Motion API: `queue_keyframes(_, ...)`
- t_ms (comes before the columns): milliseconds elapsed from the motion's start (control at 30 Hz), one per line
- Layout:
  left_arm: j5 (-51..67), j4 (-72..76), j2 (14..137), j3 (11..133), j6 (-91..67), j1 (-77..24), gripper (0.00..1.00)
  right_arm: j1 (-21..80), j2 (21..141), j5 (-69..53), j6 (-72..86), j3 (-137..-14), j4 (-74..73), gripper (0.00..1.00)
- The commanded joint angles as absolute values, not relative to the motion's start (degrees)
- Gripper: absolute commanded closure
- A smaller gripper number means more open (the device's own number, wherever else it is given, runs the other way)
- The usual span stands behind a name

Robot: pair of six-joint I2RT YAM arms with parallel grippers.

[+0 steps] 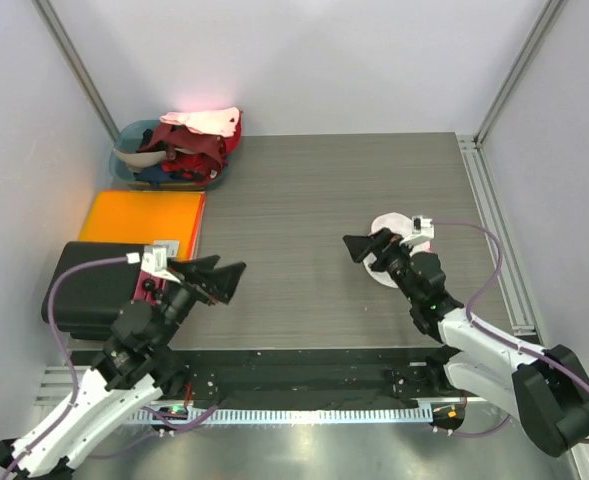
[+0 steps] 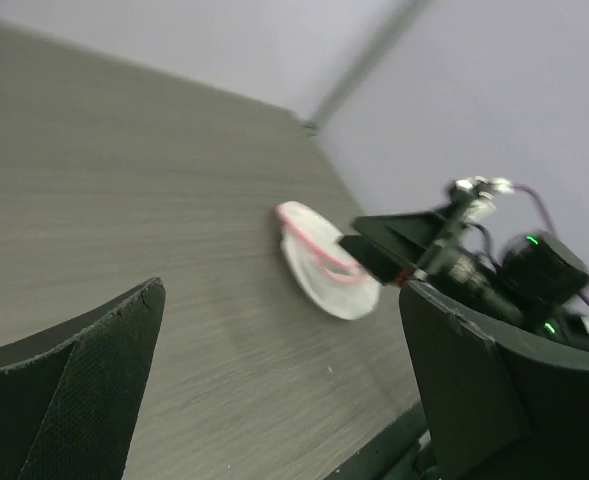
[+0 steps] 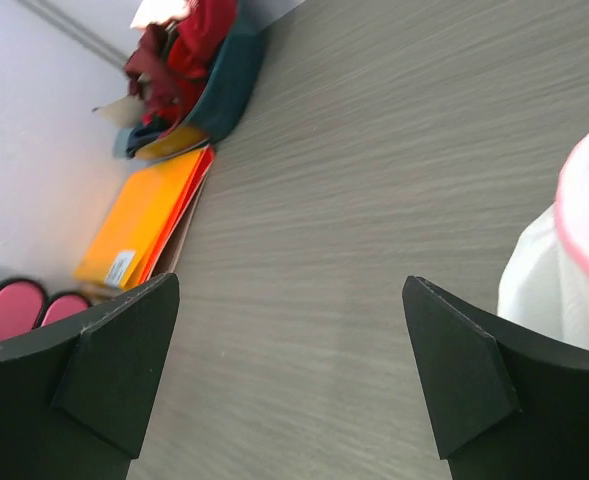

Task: Place the bra in the laundry bag and zip it closed
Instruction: Move the laundry bag to the center of the board.

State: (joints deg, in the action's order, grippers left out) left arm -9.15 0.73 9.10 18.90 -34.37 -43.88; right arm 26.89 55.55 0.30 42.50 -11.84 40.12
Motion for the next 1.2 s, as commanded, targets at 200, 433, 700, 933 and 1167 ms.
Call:
queue_keyframes(200,-33.5,-39.6,25.0,42.3,-48.7,-43.9,0.00,26.1,66.3,10.5,32.5,-37.1,3.3,0.00)
queue_keyframes(433,-27.5,-28.5,24.8,41.5,-42.3,-43.9,0.00,21.9,71.9,-15.9,32.8,-33.1,15.6,0.00)
queue_keyframes(700,-13.8,-25.7,52.0,57.0,-35.0,-42.7,0.00,19.9,73.8,-15.8,35.2,-33.0,13.4,0.00)
queue_keyframes(933,7.6,-13.9,71.4,63.4,-34.9,-42.4,0.15,19.3,62.5,3.9,32.8,-36.8,-7.4,0.00)
queue_keyframes(1167,14.4,3.3,86.5,62.5,-44.5,-43.9,0.19,13.8,53.4,17.6,33.0,-42.4,-24.3,0.00)
